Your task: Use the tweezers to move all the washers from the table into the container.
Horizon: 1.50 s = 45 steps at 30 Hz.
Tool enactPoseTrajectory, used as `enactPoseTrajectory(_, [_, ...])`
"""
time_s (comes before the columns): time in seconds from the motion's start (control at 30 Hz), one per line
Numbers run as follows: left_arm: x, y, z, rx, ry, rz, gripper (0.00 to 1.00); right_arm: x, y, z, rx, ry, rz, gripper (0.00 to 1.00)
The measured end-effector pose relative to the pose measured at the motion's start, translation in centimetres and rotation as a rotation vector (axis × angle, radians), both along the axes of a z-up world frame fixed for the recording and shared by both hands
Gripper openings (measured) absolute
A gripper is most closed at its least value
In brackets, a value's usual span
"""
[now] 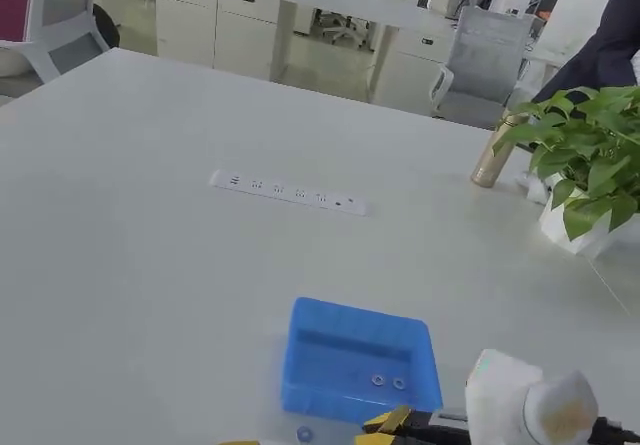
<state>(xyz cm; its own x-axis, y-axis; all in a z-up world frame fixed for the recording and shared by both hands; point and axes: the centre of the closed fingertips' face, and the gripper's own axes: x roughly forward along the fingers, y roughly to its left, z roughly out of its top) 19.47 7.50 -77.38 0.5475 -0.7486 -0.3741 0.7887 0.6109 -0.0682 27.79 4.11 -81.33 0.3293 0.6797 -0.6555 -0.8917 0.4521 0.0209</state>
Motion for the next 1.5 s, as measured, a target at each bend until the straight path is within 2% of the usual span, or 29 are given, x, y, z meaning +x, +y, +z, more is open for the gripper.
enactPoseTrajectory(0.07, [0.0,0.0,0.0,0.0,0.001,0.001,0.8,0.4,-0.6,-0.3,-0.04,-0.041,0.042,0.03])
enactPoseTrajectory(0.17, [0.1,0.0,0.0,-0.002,0.0,0.003,0.8,0.4,-0.6,-0.8,-0.05,-0.075,0.079,0.03])
enactPoseTrajectory(0.3, [0.1,0.0,0.0,-0.002,-0.001,0.003,0.8,0.3,-1.0,-0.7,-0.054,-0.063,0.075,0.03])
enactPoseTrajectory(0.47, [0.1,0.0,0.1,-0.004,-0.001,0.003,0.79,0.4,-1.1,1.0,-0.011,-0.058,0.065,0.03])
enactPoseTrajectory(0.8, [-0.1,-0.3,0.1,-0.013,0.002,-0.014,0.79,1.3,0.2,7.0,0.145,-0.032,0.052,0.03])
enactPoseTrajectory(0.9, [-0.1,-0.4,0.5,-0.03,-0.006,-0.016,0.79,2.6,0.2,8.2,0.221,-0.004,-0.012,0.03])
enactPoseTrajectory(0.97, [-0.1,-0.4,0.6,-0.04,0.0,-0.01,0.79,3.4,0.1,8.4,0.252,0.019,-0.054,0.03])
enactPoseTrajectory(1.03, [0.0,-0.4,0.6,-0.042,0.0,-0.008,0.79,4.5,-0.3,8.4,0.271,0.045,-0.1,0.03])
enactPoseTrajectory(1.1, [-0.1,-0.4,0.7,-0.044,-0.004,-0.013,0.79,5.5,-0.5,7.9,0.265,0.055,-0.121,0.03])
enactPoseTrajectory(1.13, [-0.1,-0.5,0.7,-0.042,-0.005,-0.016,0.79,6.2,-0.7,7.4,0.277,0.095,-0.171,0.03])
enactPoseTrajectory(1.2, [-0.1,-0.5,0.7,-0.04,-0.006,-0.018,0.79,7.2,-0.9,6.6,0.286,0.119,-0.204,0.03])
enactPoseTrajectory(1.27, [-0.1,-0.4,0.7,-0.038,-0.006,-0.015,0.79,8.1,-1.0,5.7,0.304,0.164,-0.236,0.03])
enactPoseTrajectory(1.3, [-0.1,-0.4,0.7,-0.037,-0.004,-0.013,0.79,8.9,-1.2,5.0,0.331,0.211,-0.296,0.03])
enactPoseTrajectory(1.37, [0.0,-0.3,0.7,-0.036,-0.002,-0.01,0.79,9.5,-1.3,4.2,0.343,0.259,-0.319,0.03])
enactPoseTrajectory(1.4, [0.0,-0.3,0.6,-0.036,-0.002,-0.008,0.79,10.1,-1.6,3.7,0.341,0.26,-0.347,0.03])
enactPoseTrajectory(1.5, [0.0,-0.3,0.6,-0.034,-0.001,-0.008,0.78,11.0,-1.8,2.8,0.317,0.278,-0.361,0.03])
